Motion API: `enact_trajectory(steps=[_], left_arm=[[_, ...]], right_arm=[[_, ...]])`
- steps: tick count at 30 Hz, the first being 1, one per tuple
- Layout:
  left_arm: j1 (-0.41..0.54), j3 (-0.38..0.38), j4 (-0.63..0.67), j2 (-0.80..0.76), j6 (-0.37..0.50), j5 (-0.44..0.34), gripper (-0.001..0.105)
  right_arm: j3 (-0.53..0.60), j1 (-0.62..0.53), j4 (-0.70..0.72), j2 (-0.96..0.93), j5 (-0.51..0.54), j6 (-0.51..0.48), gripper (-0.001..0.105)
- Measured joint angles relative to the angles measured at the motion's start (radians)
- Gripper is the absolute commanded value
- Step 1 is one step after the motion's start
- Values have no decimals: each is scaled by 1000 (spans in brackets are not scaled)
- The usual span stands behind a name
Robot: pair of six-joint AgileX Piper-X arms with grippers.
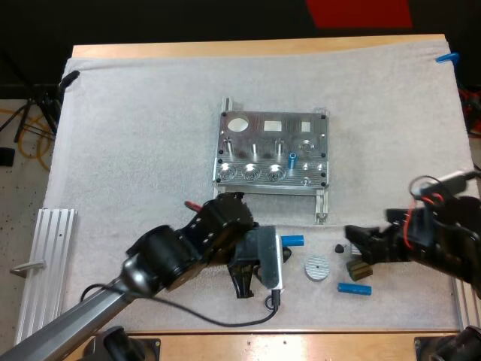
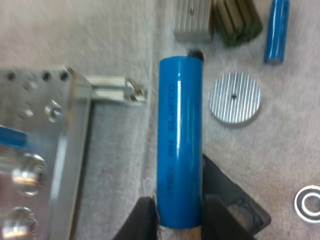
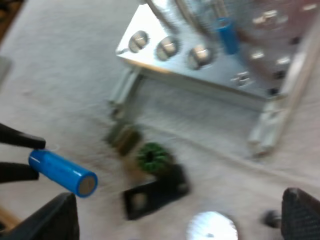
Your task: Load cells from left to right
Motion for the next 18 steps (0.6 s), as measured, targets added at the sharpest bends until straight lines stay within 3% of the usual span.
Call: enact_trajectory(steps=[12, 18], left_arm=[[0, 0, 22, -119, -55, 0, 0], [0, 0, -30, -119, -103, 0, 0]], right_arm=[[3, 0, -235, 204, -446, 68, 79], [3, 0, -269, 264, -574, 75, 79]])
